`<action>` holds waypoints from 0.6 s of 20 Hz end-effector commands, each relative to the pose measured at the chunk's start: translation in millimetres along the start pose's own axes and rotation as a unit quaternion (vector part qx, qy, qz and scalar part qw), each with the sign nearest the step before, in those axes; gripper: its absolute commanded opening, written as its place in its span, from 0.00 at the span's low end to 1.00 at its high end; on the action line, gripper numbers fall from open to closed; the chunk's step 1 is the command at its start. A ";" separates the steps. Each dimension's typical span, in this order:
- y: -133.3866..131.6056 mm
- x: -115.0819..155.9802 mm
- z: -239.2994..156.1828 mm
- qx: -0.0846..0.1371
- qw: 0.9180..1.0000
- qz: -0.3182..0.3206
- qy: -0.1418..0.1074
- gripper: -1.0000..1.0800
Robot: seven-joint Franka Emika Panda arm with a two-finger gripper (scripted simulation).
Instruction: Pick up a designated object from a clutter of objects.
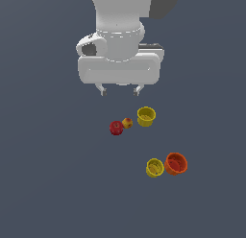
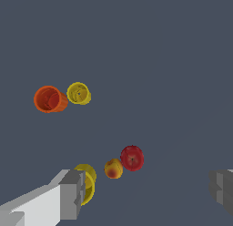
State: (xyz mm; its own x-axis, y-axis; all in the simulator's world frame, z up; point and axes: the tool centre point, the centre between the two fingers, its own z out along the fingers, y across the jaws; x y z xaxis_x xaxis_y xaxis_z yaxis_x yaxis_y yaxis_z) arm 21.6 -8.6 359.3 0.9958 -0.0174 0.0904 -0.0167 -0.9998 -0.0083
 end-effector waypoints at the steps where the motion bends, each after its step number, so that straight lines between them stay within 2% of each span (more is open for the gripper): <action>1: 0.0 0.0 0.0 0.000 1.000 0.000 0.000 0.96; 12: 21.0 -3.8 0.1 -0.012 1.000 0.015 -0.012 0.96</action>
State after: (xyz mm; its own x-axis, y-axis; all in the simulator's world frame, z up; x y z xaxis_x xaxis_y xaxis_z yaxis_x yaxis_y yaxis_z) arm 17.8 -28.2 358.0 0.9965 -0.0471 0.0686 -0.0481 -0.9988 0.0122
